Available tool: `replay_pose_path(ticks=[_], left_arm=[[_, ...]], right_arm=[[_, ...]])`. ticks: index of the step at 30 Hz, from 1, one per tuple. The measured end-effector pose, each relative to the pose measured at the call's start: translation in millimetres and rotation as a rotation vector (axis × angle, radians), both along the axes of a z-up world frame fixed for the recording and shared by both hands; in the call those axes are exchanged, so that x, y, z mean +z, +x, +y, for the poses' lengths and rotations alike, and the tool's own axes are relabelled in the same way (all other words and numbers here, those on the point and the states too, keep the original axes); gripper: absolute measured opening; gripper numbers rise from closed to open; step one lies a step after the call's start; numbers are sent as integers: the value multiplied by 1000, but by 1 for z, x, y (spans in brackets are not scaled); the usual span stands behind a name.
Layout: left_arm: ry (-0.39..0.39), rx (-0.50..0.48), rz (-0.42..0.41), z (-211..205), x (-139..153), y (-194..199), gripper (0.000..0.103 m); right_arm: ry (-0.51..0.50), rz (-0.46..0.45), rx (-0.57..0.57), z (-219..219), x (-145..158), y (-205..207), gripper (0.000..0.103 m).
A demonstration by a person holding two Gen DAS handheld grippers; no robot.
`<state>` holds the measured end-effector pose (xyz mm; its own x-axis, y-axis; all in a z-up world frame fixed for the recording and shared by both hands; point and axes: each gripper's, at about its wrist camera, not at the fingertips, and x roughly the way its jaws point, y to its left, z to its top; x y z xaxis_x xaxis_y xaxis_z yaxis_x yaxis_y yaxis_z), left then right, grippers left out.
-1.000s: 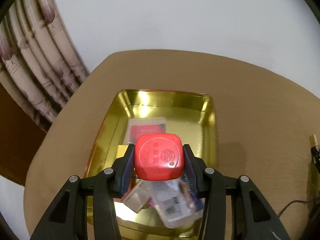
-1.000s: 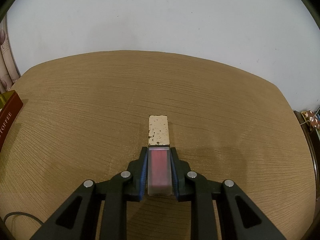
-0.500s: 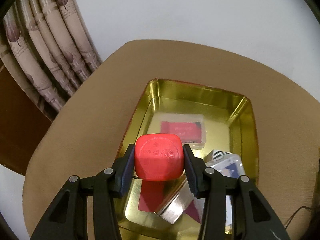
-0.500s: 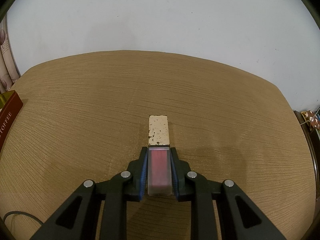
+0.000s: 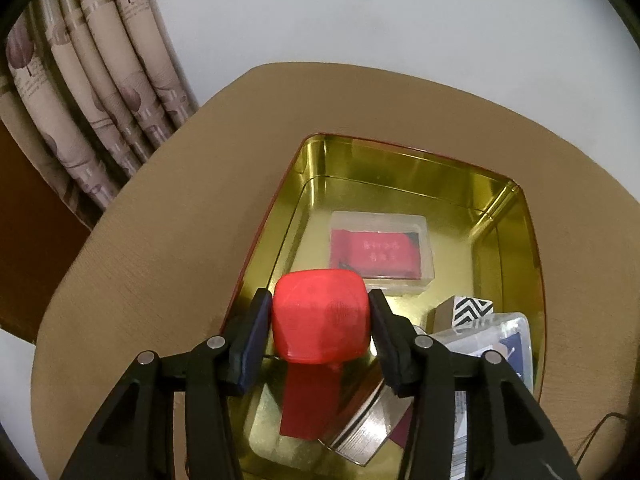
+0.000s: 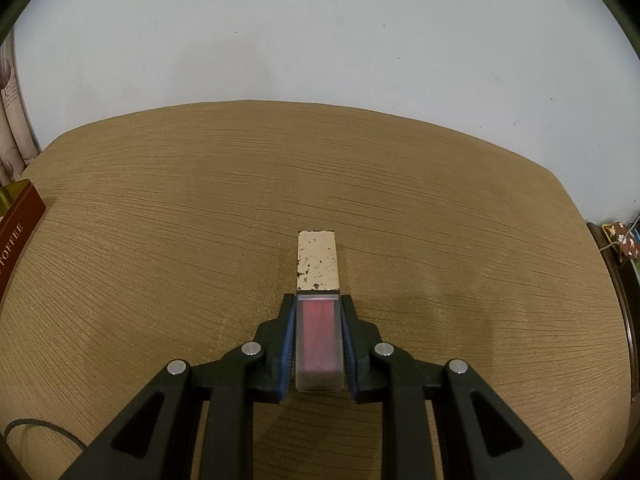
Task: Organize rigid objects
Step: 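Lower the red compact into the gold tin and open the left gripper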
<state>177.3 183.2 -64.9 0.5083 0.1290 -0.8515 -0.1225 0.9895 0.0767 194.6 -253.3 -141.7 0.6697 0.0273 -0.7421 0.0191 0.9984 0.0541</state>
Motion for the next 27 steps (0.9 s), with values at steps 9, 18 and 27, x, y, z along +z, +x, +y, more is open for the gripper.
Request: replay_pose_path(ticks=[9,18,27], left_arm=[[45,-6,-53,-7,13,-15,65],[139,5,-139,-12,34,-52,73],[145,20,-137,-6,35,-85,79]], right_arm=[[-8,0,4,1,1,0,21],[-17,-2,4,2,1,0,21],[-34,0,1,2,2,-2,21]])
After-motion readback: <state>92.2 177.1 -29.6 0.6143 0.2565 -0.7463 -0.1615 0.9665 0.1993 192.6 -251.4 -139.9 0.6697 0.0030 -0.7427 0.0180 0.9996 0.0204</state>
